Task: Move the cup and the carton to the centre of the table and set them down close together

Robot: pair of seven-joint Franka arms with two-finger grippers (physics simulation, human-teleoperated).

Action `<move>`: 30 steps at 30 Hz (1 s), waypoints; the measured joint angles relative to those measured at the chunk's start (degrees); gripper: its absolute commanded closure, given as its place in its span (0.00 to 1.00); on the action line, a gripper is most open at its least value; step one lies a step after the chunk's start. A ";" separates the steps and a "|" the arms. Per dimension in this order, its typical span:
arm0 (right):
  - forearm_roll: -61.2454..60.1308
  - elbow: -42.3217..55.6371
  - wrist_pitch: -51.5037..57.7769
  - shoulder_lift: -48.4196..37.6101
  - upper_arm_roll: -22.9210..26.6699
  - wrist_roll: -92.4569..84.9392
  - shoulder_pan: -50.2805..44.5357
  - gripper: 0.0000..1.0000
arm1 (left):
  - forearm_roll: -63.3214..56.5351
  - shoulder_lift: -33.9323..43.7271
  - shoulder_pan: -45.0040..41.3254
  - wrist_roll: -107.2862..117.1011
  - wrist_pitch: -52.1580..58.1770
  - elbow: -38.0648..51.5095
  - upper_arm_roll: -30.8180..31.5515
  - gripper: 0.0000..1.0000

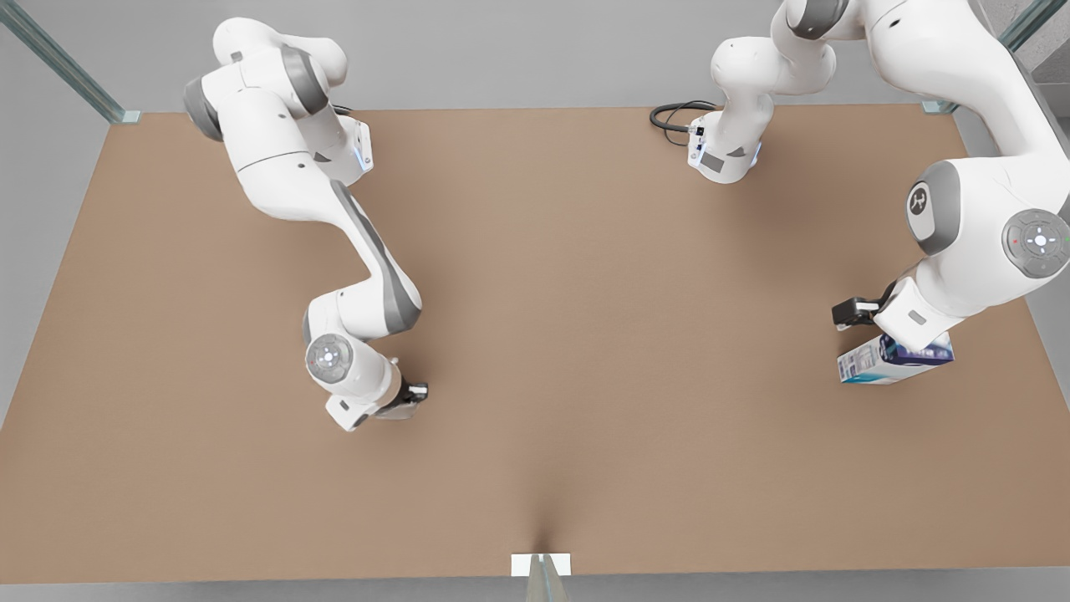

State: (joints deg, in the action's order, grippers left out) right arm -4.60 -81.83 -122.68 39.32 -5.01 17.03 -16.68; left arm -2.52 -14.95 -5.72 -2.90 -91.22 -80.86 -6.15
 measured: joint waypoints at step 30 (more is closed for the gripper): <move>0.42 31.99 -2.54 24.76 -0.44 28.72 -16.37 0.15 | 0.06 0.26 -0.09 0.28 0.05 0.00 -0.09 0.00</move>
State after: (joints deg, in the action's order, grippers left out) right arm -4.18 -49.84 -125.21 64.08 -5.44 45.75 -33.05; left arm -2.46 -14.68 -5.80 -2.62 -91.16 -80.86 -6.24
